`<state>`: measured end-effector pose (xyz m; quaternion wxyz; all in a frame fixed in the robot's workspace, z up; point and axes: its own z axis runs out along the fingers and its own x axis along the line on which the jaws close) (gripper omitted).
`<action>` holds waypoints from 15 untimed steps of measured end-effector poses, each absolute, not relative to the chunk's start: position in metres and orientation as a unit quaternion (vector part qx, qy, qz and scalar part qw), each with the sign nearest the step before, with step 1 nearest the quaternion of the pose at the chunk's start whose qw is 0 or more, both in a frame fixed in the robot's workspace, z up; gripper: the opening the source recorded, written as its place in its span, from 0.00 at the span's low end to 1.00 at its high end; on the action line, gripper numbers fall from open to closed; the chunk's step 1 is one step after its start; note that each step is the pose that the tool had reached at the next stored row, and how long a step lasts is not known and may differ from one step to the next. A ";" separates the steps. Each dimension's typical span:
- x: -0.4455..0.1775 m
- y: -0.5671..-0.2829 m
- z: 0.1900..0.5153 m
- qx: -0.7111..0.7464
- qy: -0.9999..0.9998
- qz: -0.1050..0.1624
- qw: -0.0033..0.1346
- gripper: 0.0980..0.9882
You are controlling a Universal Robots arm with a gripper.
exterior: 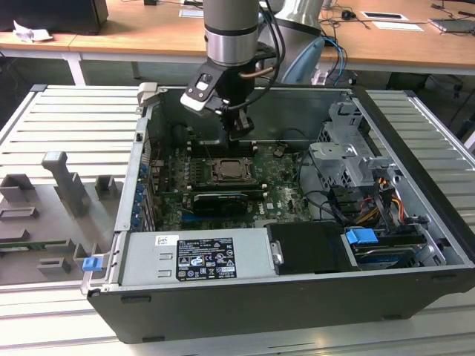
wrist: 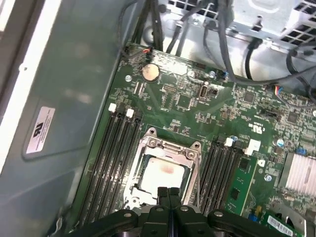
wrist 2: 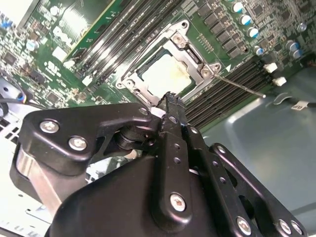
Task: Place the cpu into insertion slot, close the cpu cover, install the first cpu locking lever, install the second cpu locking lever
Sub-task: 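Install the first cpu locking lever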
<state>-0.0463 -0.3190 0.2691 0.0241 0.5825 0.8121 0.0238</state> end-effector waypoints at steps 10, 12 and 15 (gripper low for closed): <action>-0.046 -0.319 0.269 0.513 0.858 0.026 0.022 0.01; -0.046 -0.319 0.269 0.500 0.865 0.026 0.022 0.01; -0.046 -0.319 0.269 0.479 0.877 0.027 0.021 0.01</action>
